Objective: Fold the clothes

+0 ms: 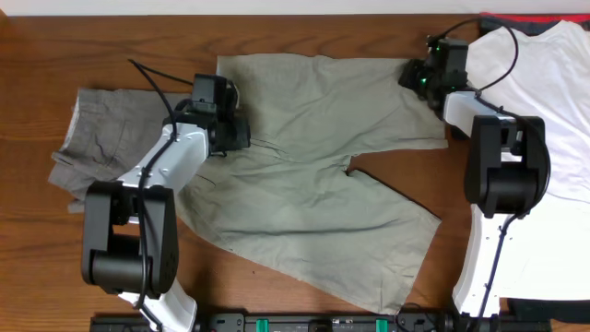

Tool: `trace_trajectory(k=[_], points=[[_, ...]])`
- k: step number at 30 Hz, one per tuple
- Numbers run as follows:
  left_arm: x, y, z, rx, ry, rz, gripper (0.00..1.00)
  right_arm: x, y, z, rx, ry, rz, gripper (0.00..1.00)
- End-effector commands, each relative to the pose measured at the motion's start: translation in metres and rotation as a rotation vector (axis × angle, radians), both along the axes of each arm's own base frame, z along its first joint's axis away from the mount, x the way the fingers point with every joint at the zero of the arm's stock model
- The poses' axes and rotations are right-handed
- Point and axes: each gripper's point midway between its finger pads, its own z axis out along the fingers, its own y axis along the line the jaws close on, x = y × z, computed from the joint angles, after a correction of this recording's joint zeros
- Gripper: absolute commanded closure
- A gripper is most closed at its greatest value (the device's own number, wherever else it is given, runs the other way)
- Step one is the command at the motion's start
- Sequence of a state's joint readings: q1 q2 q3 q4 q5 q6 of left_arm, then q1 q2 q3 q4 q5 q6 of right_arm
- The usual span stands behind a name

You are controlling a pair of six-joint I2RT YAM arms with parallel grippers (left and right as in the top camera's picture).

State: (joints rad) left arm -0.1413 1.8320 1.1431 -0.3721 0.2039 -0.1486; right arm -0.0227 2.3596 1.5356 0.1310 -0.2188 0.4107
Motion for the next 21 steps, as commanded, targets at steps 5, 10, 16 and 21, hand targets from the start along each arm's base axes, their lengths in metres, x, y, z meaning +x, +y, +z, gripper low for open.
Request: trace_trajectory(k=[5, 10, 16, 21], points=[[0.002, -0.002, 0.0, 0.002, -0.011, -0.024, 0.94, 0.024, -0.035, 0.029, -0.02, -0.057, -0.059, 0.99], [0.002, -0.002, 0.0, 0.001, -0.011, -0.024, 0.73, 0.015, -0.006, 0.066, 0.087, 0.001, 0.168, 0.97], [0.002, -0.002, 0.0, 0.003, -0.012, -0.027, 0.66, -0.056, 0.034, 0.082, 0.156, 0.285, 0.295, 0.96], [0.0, -0.002, -0.001, 0.004, -0.008, -0.028, 0.67, -0.12, 0.05, 0.037, 0.054, 0.599, 0.269, 0.94]])
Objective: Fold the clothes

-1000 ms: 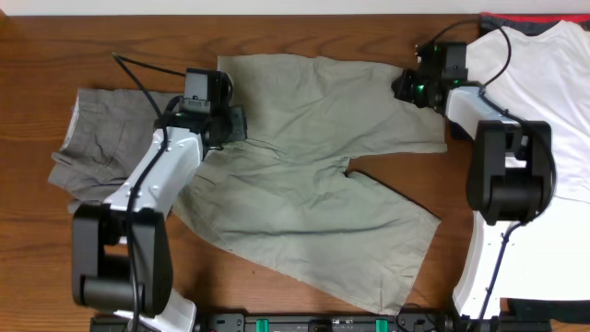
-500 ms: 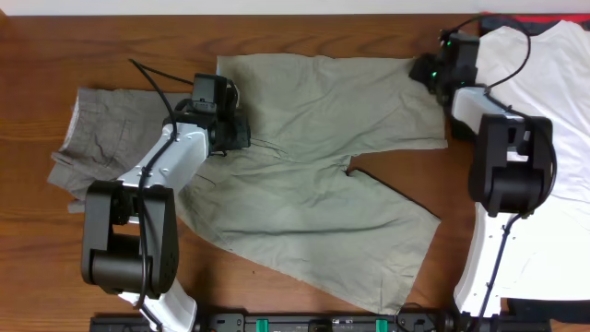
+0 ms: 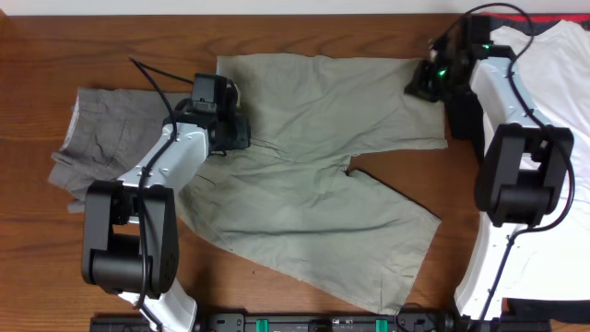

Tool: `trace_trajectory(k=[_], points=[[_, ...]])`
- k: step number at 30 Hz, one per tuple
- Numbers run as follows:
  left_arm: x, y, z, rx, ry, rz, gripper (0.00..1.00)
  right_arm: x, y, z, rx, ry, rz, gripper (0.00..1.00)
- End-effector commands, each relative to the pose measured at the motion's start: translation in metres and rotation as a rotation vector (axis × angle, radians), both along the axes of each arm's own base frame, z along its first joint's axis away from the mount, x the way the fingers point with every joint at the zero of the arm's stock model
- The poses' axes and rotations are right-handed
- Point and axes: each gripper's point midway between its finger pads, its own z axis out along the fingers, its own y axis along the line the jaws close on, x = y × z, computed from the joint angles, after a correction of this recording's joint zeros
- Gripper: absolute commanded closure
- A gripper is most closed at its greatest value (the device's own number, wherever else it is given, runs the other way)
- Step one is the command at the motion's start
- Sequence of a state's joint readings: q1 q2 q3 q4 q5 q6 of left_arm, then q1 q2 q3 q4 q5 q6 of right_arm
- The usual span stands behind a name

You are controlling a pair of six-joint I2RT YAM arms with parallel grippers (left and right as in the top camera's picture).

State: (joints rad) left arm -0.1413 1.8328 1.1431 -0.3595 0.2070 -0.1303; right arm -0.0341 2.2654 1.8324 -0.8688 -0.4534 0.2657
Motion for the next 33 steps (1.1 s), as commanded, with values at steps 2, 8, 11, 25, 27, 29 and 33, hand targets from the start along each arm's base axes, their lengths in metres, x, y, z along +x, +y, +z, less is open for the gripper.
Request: trace_trajectory(k=[2, 8, 11, 25, 27, 29, 33], points=[[-0.004, -0.001, -0.004, 0.002, 0.011, -0.01, 0.67, -0.029, 0.013, -0.027, -0.162, 0.106, 0.032, 0.93], [-0.008, 0.0, -0.005, 0.004, 0.029, -0.01, 0.67, -0.032, -0.006, -0.081, -0.301, 0.147, -0.054, 0.9], [-0.009, 0.0, -0.006, 0.005, 0.034, -0.01, 0.67, -0.028, -0.03, -0.098, -0.37, 0.158, -0.127, 0.91], [-0.004, -0.001, -0.004, 0.002, 0.014, -0.009, 0.52, 0.058, -0.082, -0.073, -0.406, -0.155, -0.209, 0.9], [-0.005, -0.001, -0.004, 0.002, 0.018, -0.009, 0.51, 0.067, -0.072, -0.062, -0.359, -0.19, -0.159, 0.9], [-0.008, 0.0, -0.006, 0.005, 0.034, -0.008, 0.51, 0.072, -0.056, -0.042, -0.286, -0.223, -0.084, 0.86], [-0.02, 0.003, -0.008, 0.012, 0.083, -0.007, 0.51, 0.072, -0.036, 0.008, -0.141, -0.28, 0.005, 0.69]])
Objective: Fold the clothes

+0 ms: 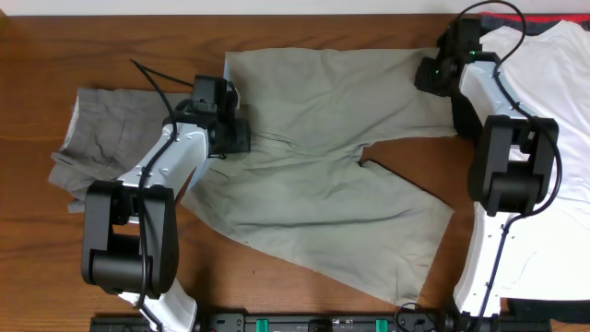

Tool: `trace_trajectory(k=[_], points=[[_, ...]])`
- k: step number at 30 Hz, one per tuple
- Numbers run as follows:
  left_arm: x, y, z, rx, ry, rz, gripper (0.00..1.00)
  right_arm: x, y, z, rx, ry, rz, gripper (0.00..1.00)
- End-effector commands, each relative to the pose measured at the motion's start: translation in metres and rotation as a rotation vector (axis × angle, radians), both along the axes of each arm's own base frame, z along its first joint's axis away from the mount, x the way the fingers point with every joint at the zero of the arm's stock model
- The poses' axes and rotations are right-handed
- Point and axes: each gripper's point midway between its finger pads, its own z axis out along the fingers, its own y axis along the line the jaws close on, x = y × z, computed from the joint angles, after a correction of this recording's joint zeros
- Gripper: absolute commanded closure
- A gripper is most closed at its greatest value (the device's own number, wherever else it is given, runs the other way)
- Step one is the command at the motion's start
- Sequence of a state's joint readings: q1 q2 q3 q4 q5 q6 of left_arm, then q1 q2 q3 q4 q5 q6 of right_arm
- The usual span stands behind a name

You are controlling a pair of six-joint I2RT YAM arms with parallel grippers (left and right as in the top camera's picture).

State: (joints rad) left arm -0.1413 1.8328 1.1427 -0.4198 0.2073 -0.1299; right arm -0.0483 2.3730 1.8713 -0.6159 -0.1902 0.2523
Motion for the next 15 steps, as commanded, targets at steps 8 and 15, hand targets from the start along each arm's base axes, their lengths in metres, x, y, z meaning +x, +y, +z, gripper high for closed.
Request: trace_trajectory(k=[8, 15], points=[[-0.022, 0.009, 0.047, 0.032, -0.023, 0.008, 0.51, -0.017, 0.029, 0.174, 0.162, -0.255, 0.198, 0.61], [-0.05, 0.023, 0.103, 0.071, -0.094, 0.031, 0.46, -0.09, 0.042, 0.214, 0.154, -0.12, 0.205, 0.59]])
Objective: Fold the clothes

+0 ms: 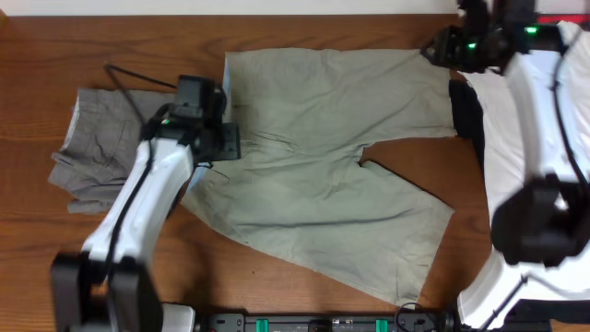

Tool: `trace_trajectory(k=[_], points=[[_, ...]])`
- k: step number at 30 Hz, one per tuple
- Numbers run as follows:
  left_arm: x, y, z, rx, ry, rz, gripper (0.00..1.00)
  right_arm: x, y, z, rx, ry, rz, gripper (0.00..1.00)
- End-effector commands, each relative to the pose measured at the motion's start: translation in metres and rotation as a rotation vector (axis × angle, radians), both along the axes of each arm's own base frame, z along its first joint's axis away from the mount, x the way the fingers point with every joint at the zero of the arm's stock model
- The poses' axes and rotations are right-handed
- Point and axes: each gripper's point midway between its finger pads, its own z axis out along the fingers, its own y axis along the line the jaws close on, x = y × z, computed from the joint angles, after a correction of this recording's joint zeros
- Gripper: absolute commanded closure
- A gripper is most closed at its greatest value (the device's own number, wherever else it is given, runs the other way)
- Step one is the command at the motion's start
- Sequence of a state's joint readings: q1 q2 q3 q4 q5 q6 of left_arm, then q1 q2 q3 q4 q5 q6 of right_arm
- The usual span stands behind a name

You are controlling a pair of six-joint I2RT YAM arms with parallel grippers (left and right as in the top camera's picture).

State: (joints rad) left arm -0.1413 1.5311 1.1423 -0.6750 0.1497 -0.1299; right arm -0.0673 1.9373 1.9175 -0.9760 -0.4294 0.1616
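Note:
Khaki-green trousers (313, 157) lie spread flat across the middle of the table, waist to the left, legs to the right. My left gripper (219, 140) sits over the waistband's left edge. My right gripper (437, 50) hovers at the upper leg's far hem corner. Both arms look raised toward the camera. The fingers of both are hidden under the gripper bodies, so I cannot tell whether either holds cloth.
A folded grey garment (97, 138) lies at the left. A white shirt (539, 101) with a red collar (553, 17) lies at the right, under my right arm. A black cable (138, 76) runs from the left arm.
Both arms now appear larger, raised off the table. The left gripper has shifted slightly left and the right gripper slightly up and right. The trousers lie as they did.
At first the trousers lay with the left gripper on the waistband and the right gripper at the upper leg's hem. The right arm then changed pose at that hem. Then the trousers lay shifted right and smoother. Now both arms stand higher.

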Motion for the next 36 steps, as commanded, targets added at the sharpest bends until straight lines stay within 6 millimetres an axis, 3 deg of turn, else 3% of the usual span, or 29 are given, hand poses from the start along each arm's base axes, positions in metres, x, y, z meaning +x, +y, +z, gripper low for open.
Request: trace_trajectory(k=[1, 3, 6, 10, 15, 20, 27, 32, 36], points=[[-0.01, 0.007, 0.026, 0.024, -0.05, 0.009, 0.46, -0.029, 0.013, -0.001, -0.019, 0.086, 0.041, 0.6], [-0.016, 0.008, 0.037, 0.02, -0.073, 0.009, 0.44, -0.049, 0.026, -0.017, -0.055, 0.171, 0.09, 0.66], [-0.021, 0.009, 0.051, 0.016, -0.106, 0.009, 0.41, -0.073, 0.054, -0.051, -0.084, 0.279, 0.164, 0.93], [-0.024, 0.009, 0.059, 0.012, -0.127, 0.01, 0.4, -0.12, 0.097, -0.107, -0.13, 0.42, 0.3, 0.96], [-0.028, 0.01, 0.057, 0.015, -0.111, 0.01, 0.38, -0.187, 0.116, -0.174, -0.204, 0.615, 0.34, 0.97], [-0.029, 0.01, 0.057, 0.016, -0.107, 0.009, 0.37, -0.229, 0.104, -0.224, -0.224, 0.738, 0.229, 0.98], [-0.029, 0.01, 0.057, 0.016, -0.108, 0.01, 0.37, -0.243, 0.035, -0.275, -0.359, 0.751, -0.076, 0.95], [-0.032, 0.01, 0.055, 0.018, -0.094, 0.009, 0.36, -0.236, -0.016, -0.278, -0.438, 0.741, -0.219, 0.96], [-0.035, 0.014, 0.053, 0.038, -0.077, 0.017, 0.36, -0.221, -0.016, -0.275, -0.343, 0.71, -0.14, 0.89]])
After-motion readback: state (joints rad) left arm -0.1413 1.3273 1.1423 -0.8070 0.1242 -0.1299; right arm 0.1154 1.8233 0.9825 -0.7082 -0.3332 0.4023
